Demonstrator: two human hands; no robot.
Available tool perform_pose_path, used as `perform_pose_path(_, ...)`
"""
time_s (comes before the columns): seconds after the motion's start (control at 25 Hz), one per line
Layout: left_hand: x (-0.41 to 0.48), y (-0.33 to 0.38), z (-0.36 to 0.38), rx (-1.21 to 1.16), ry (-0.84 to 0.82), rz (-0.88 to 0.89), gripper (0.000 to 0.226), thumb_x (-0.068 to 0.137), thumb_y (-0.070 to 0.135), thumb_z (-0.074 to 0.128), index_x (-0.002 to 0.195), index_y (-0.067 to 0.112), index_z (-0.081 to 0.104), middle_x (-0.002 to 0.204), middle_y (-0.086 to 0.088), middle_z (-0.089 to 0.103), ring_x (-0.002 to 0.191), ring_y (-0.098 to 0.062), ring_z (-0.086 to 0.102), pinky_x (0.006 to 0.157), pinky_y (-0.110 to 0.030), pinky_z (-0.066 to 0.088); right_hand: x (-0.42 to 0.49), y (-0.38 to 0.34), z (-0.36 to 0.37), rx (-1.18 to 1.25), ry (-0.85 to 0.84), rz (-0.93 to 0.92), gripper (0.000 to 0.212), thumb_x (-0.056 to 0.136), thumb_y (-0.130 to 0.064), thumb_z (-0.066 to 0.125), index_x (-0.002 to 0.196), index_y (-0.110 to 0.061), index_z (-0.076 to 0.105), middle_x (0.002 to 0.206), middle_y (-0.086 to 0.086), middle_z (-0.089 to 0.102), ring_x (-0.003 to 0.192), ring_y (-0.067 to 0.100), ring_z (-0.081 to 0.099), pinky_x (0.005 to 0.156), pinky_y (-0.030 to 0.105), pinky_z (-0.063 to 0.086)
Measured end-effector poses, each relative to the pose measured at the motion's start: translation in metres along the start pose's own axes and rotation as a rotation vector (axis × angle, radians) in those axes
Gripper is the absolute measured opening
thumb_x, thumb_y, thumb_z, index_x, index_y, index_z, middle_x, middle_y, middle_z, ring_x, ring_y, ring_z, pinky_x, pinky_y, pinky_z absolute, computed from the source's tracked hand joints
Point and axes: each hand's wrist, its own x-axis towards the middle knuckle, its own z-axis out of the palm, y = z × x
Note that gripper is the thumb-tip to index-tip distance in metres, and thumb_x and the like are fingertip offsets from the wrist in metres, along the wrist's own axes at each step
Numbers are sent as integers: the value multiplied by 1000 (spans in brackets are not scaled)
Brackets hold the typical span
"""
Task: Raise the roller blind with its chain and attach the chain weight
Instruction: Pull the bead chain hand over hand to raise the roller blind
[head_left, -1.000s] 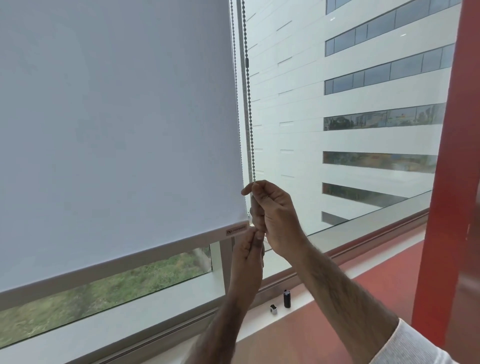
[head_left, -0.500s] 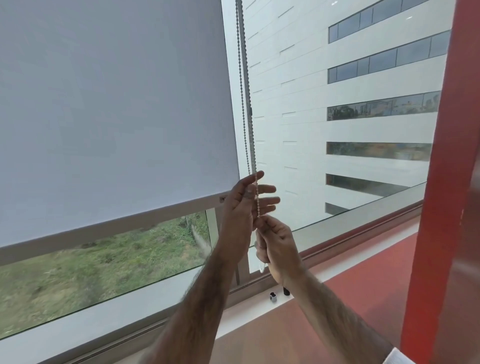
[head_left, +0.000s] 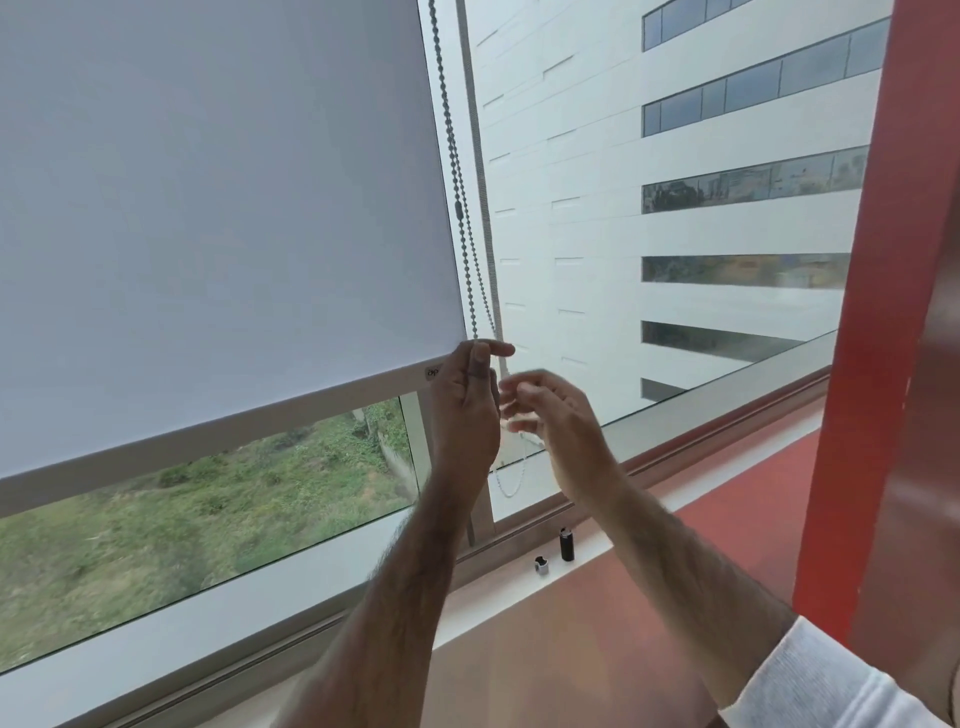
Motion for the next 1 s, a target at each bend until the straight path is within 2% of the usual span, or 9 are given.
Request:
perform_pose_path(0.16,-31,-24,6,33,-47,-84,31,108,23,44,86,25,66,55,16,52,50,1,36,50,-20,30,30,-42,13,144,0,-30,29,107,-14,43,112,2,66,98,17,73,91,32,66,81,42,51)
perform_pose_path(0.28,-49,-47,0,11,-88,-132,32,109,17,45,79,22,58,63,13,45,57,-5,30,53,-23,29,31,-46,32,234,-87,-11,31,109,-15,41,118,2,64,78,11,70,63,25,63,61,32,52)
perform_pose_path(0.36,-51,-53,-1,10,-103,-158,33,108,12,45,76,19,53,66,8,43,61,-8,31,55,-26,28,31,-41,40,282,-70,-27,29,109,-15,42,118,-1,66,56,-2,51,41,11,38,41,21,33)
perform_pose_path(0.44,-49,-49,-3,3,-144,-186,35,105,22,47,71,28,52,64,11,41,62,-11,30,56,-35,23,30,-42,43,300,-45,-64,24,109,-16,45,113,-9,67,48,-10,34,38,5,20,36,16,17)
perform_pose_path(0.52,-41,-47,-15,71,-277,-195,37,102,47,48,68,33,53,60,13,43,58,-12,33,57,-37,24,28,-46,42,297,-3,-97,19,109,-15,45,103,-10,63,47,-11,30,36,4,18,38,15,14)
perform_pose_path(0.6,-31,-43,-29,158,-419,-178,44,101,61,43,77,31,64,71,7,65,67,-16,57,65,-42,46,22,-46,38,307,30,-123,20,108,-14,46,95,-7,59,47,-9,30,36,4,19,38,16,14)
perform_pose_path(0.72,-17,-28,-37,86,-323,-104,37,106,37,45,113,14,73,112,-10,77,113,-30,70,104,-54,51,16,-40,34,283,33,-164,21,108,-13,46,96,-2,58,47,-5,30,35,6,20,39,18,17)
perform_pose_path(0.84,-2,4,-29,-95,-129,-91,34,105,12,43,130,8,66,115,-5,77,112,-20,73,97,-35,56,5,-21,38,226,64,-130,23,108,-16,46,98,0,59,50,1,29,36,8,21,40,17,20)
perform_pose_path(1.0,11,37,-10,-311,-200,-155,32,112,14,39,132,11,63,110,-14,76,91,-27,76,78,-34,60,-24,18,41,231,72,-17,23,106,-17,50,87,-10,62,52,1,28,38,8,20,37,18,19)
